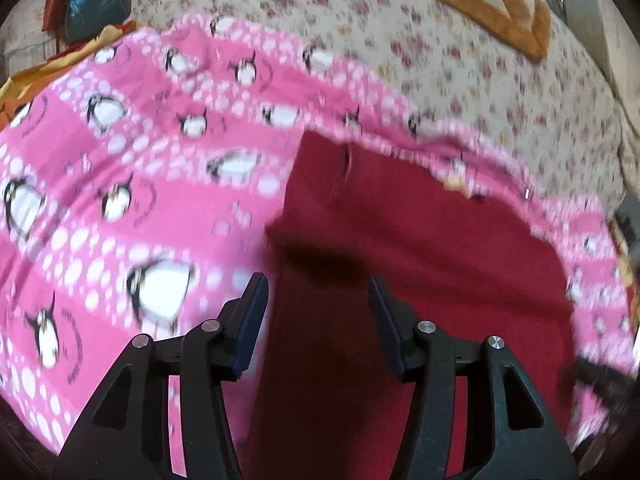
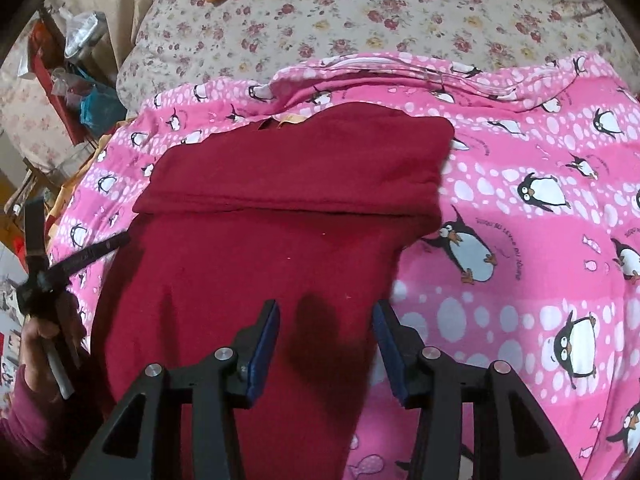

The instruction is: Fold small clothes

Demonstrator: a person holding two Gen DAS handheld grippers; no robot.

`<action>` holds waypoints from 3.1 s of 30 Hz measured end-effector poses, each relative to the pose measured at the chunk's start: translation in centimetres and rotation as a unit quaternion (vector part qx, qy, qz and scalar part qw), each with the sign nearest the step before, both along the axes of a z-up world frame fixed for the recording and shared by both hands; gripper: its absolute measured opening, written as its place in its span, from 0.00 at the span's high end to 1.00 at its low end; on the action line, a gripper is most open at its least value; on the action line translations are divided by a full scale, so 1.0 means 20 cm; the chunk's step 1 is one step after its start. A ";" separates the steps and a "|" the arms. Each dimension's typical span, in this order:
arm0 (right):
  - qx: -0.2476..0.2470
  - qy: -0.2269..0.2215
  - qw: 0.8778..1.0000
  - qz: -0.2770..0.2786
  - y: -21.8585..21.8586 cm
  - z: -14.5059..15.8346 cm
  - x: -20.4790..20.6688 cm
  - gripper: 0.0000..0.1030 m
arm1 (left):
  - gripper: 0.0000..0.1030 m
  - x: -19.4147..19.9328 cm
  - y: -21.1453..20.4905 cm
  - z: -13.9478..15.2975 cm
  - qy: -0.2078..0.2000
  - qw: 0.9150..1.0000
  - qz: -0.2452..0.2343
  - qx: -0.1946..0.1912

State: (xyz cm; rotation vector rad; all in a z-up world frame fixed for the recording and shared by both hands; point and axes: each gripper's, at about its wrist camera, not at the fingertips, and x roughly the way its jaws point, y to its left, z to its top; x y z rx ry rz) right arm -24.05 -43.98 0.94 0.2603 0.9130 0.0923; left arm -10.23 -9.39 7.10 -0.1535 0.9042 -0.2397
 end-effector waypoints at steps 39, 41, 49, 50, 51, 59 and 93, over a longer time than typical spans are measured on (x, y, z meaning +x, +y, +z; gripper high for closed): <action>-0.022 -0.011 0.996 -0.091 -0.35 0.01 0.34 0.84 | 0.70 0.21 -0.17 -0.10 0.037 0.998 -0.055 0.009; -0.021 -0.016 0.997 -0.075 -0.32 0.05 0.26 0.80 | 0.70 0.15 -0.16 -0.08 0.033 0.998 -0.059 0.017; 0.012 -0.015 1.000 0.005 -0.17 0.04 -0.17 0.58 | 0.42 -0.22 -0.05 -0.01 0.025 0.996 -0.085 -0.004; 0.017 -0.011 1.000 0.014 -0.16 0.02 -0.22 0.58 | 0.42 -0.27 -0.03 -0.01 0.026 0.996 -0.088 0.002; 0.017 -0.005 1.000 0.022 -0.14 0.00 -0.27 0.58 | 0.42 -0.32 -0.02 -0.02 0.027 0.996 -0.090 0.006; -0.020 0.023 0.999 0.030 -0.08 -0.14 -0.47 0.57 | 0.42 -0.56 0.13 -0.08 0.054 0.994 -0.091 0.023; 0.120 0.109 0.972 0.170 0.20 -0.35 -0.61 0.48 | 0.41 -0.83 0.31 -0.30 0.149 0.981 -0.122 0.034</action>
